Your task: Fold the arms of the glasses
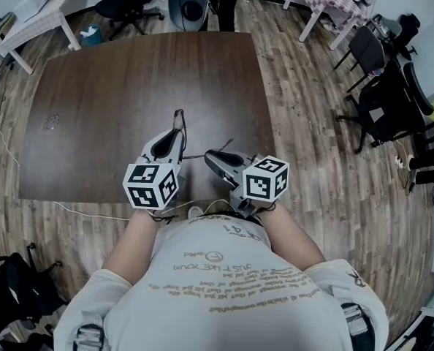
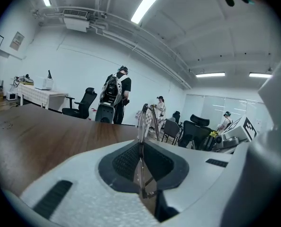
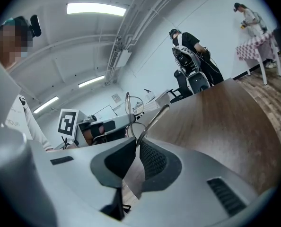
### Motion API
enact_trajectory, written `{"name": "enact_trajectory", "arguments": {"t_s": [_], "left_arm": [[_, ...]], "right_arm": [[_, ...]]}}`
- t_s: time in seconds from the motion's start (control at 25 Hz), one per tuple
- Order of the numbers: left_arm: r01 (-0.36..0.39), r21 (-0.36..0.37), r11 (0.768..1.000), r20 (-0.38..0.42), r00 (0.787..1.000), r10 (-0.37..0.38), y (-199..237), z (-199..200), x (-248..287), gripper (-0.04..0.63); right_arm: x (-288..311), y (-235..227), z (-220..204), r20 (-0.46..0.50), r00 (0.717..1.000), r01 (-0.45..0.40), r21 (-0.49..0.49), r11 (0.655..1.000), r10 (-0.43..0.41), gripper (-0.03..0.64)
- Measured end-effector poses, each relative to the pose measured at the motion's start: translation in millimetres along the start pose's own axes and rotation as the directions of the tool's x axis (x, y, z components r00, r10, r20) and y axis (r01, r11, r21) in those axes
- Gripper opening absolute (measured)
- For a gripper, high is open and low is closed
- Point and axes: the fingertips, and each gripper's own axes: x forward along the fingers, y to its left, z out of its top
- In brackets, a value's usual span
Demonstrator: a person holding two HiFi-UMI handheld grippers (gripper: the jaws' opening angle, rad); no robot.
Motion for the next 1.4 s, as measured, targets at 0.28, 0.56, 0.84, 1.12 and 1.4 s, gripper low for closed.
{"name": "enact_trajectory", "arguments": {"t_s": [0.28,0.56,0.84,1.12,1.4], "left_arm": [[0.032,0.014,0.999,-0.03,0.999,-0.031,-9,-12,-5,0.041],[0.062,0.029,0.998,-0.051,0.997,-0.06,-20,-19,-6,0.04],[0.084,0.052,0.995,-0.065,0.995,-0.08,-25,-19,-5,0.04],[0.096,0.005,0.995,-0.067,0.993,-0.095,-25,-21,-5,0.041],[0.069,-0.025,0.997,-0.054,0.996,-0.07,-17,-18,-7,0.04]], "right_arm": [[8,10,13,0.044,0.999,0.004,-0.01,1.0,-0.003,0.031],[13,13,19,0.062,0.998,-0.001,-0.005,1.0,0.002,0.028],[23,15,25,0.067,0.998,0.0,-0.015,1.0,0.001,0.028],[21,16,26,0.08,0.997,-0.018,-0.01,1.0,0.019,0.028],[19,18,27,0.093,0.995,-0.036,-0.016,0.999,0.037,0.057]]}}
